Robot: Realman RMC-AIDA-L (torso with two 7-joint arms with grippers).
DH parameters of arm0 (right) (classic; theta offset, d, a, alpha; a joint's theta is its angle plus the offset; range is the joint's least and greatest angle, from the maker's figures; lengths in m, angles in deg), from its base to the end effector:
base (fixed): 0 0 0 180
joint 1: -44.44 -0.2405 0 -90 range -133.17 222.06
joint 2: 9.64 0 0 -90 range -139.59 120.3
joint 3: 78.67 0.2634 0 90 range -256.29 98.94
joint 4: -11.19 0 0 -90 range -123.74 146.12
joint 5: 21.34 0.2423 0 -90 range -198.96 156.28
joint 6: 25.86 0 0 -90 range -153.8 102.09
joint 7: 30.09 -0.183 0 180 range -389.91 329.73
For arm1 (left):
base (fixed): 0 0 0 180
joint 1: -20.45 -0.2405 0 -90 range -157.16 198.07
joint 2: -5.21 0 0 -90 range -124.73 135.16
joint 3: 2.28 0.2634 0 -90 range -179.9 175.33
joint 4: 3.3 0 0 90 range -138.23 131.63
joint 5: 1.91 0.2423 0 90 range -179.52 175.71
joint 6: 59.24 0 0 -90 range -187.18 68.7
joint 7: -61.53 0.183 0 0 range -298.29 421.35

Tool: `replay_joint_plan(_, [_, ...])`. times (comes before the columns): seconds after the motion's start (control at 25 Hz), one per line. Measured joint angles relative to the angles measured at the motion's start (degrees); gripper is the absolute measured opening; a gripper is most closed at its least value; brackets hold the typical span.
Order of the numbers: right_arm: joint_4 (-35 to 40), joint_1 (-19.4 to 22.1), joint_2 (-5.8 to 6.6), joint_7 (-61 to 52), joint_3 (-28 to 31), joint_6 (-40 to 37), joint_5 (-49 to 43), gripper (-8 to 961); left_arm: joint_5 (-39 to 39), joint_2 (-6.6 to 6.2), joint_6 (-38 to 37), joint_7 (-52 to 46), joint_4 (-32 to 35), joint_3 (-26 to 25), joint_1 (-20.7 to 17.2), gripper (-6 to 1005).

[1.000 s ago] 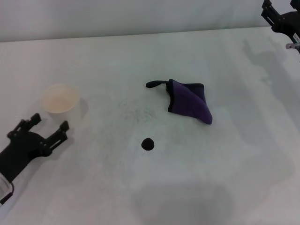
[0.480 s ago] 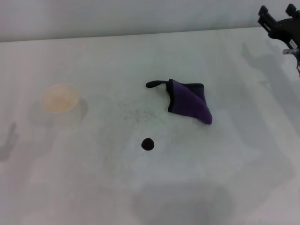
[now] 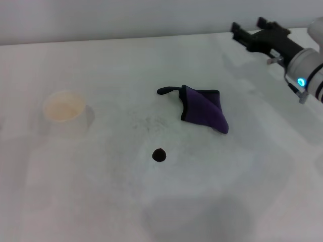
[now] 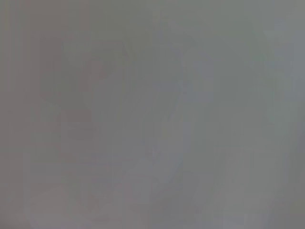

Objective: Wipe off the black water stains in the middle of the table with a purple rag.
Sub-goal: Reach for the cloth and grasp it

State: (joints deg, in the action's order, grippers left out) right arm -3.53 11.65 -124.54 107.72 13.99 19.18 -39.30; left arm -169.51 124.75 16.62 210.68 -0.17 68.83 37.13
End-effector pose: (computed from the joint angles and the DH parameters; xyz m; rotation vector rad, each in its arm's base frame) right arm 0.3239 0.4646 -0.0357 -1.8677 0.7857 0.6955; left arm -0.4075 0.3214 -0.0042 -1.4403 -0.7754 -0.8722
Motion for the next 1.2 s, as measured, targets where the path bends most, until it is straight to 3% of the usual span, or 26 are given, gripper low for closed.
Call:
replay_joint_plan(0.12, [-2.2, 0.0, 0.67, -2.9, -3.2, -1.3, -0.9, 829, 0.0, 0.05, 0.0, 0.7, 0.0, -0.5, 0.3, 876])
replay_joint_plan(0.28, [-8.6, -0.4, 2.83, -14.3, -7.3, -7.6, -9.8, 830, -0.1, 0.21, -0.6, 0.6, -0.3, -3.1, 1.3, 877])
replay_joint_plan(0.4, [-15.3, -0.5, 4.64, -27.0, -7.9, -10.3, -23.8, 830, -0.1, 0.24, -2.7, 0.5, -0.5, -3.6, 2.4, 877])
replay_joint_plan(0.48, [-21.8, -0.8, 6.07, -39.4, -7.5, -11.3, -39.8, 830, -0.1, 0.2, -3.9, 0.4, -0.5, -3.5, 3.1, 878])
replay_joint_plan(0.52, [-21.8, -0.8, 6.07, -39.4, -7.5, -11.3, -39.8, 830, -0.1, 0.19, -4.5, 0.4, -0.5, -3.5, 3.5, 878])
replay_joint_plan(0.76, [-31.4, -3.0, 6.94, -65.6, -7.2, -10.1, -69.8, 830, -0.1, 0.06, -8.1, 0.5, -0.4, -3.5, 6.0, 877])
replay_joint_plan(0.84, [-35.0, -3.1, 6.61, -73.2, -6.4, -8.2, -79.4, 830, -0.1, -0.01, -8.2, 0.6, -0.1, -3.5, 6.6, 874])
replay_joint_plan(0.92, [-38.5, -2.7, 5.52, -79.5, -4.3, -5.0, -88.7, 830, -0.1, -0.07, -8.2, 0.7, 0.2, -3.6, 7.1, 873])
replay_joint_plan(1.08, [-45.3, -0.5, 0.74, -85.4, 3.4, 3.7, -105.0, 830, -0.1, -0.25, -8.2, 0.8, 0.3, -5.2, 7.9, 873])
replay_joint_plan(1.12, [-46.8, 0.2, -0.13, -86.2, 4.4, 4.9, -107.7, 830, -0.1, -0.25, -8.2, 0.8, 0.3, -5.2, 7.9, 873])
replay_joint_plan(1.2, [-49.2, 1.5, -0.65, -88.2, 3.7, 5.9, -111.5, 829, -0.2, -0.25, -8.2, 0.8, 0.4, -6.3, 8.0, 873])
